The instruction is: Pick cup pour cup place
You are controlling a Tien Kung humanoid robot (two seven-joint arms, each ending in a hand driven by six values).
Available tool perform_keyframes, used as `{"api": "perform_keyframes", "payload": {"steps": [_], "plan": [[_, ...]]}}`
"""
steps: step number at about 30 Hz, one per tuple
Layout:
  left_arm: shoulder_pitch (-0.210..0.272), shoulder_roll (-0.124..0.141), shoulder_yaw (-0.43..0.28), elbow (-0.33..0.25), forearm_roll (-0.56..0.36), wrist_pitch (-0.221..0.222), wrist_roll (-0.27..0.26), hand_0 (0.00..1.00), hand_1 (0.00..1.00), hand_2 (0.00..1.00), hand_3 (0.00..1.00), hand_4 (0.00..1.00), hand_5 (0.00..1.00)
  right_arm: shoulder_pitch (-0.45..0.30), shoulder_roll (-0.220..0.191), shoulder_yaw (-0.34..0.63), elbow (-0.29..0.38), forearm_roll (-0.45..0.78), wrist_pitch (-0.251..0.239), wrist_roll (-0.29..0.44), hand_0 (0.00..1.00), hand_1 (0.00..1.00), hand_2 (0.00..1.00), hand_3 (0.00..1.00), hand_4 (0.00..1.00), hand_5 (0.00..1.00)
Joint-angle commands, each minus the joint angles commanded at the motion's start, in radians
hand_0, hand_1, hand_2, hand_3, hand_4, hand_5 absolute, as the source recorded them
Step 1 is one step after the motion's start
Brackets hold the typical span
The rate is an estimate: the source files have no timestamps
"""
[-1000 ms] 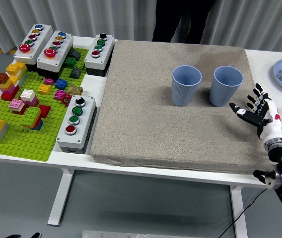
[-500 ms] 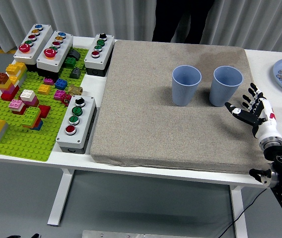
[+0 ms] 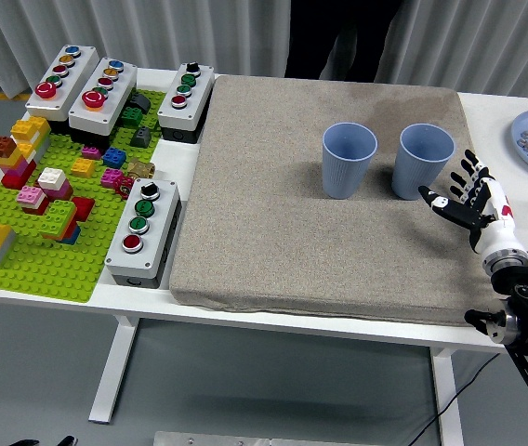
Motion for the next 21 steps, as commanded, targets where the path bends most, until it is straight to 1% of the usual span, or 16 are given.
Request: {"api": "perform_keyframes", "payload": {"steps": [8, 21], "plan": [[-0.005, 0.000, 0.002, 0.000, -0.003, 0.001, -0.001, 0.763, 0.783, 0.826, 0.716, 0.505, 0.987, 0.010, 0.002, -0.002, -0.004, 0.001, 0.003, -0.005, 0.922, 0.894, 0.998, 0.967, 0.861, 0.195], [-0.007, 0.001, 0.004, 0.000, -0.003, 0.000, -0.001, 0.763, 0.783, 0.828, 0.716, 0.506, 0.987, 0.037, 0.012, -0.010, -0.032, 0.006, 0.005, -0.003, 0.921, 0.892, 0.998, 0.964, 0.853, 0.191]]}}
